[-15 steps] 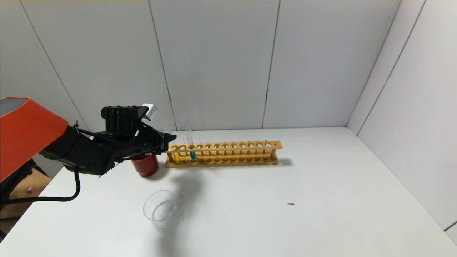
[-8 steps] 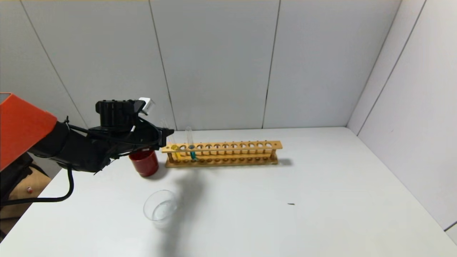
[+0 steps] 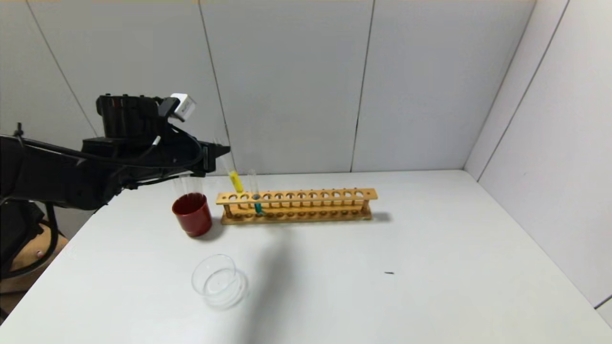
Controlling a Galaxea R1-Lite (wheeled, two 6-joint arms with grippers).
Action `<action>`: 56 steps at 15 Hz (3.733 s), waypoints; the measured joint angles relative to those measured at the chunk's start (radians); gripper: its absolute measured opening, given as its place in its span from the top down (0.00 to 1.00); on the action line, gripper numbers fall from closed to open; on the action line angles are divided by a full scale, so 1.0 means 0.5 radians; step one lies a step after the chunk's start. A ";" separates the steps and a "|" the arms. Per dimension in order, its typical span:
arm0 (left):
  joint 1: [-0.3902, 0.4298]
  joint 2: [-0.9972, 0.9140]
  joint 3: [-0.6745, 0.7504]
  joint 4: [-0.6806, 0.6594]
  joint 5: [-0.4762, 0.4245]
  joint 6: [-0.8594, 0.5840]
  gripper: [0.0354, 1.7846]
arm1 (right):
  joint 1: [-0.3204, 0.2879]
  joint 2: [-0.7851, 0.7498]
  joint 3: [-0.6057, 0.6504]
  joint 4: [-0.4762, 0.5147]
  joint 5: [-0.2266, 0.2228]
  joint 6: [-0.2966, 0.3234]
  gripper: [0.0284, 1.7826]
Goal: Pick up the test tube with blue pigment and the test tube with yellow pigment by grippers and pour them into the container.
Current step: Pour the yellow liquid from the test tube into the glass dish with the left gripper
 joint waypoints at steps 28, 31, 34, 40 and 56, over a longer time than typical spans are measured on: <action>0.222 -1.232 0.988 0.810 0.279 2.039 0.84 | 0.000 0.000 0.000 0.000 0.001 0.001 0.02; 0.211 -1.060 0.968 0.643 0.276 2.327 0.84 | 0.000 0.000 0.000 -0.001 0.000 0.001 0.02; 0.151 -0.986 1.015 0.617 0.280 2.635 0.84 | 0.000 0.000 0.000 0.000 0.000 0.001 0.02; -0.059 -0.986 1.124 0.548 0.287 2.756 0.84 | 0.000 0.000 0.000 -0.001 0.001 0.001 0.02; -0.134 -0.836 1.247 0.224 0.305 2.801 0.84 | 0.000 0.000 0.000 0.000 0.000 0.001 0.02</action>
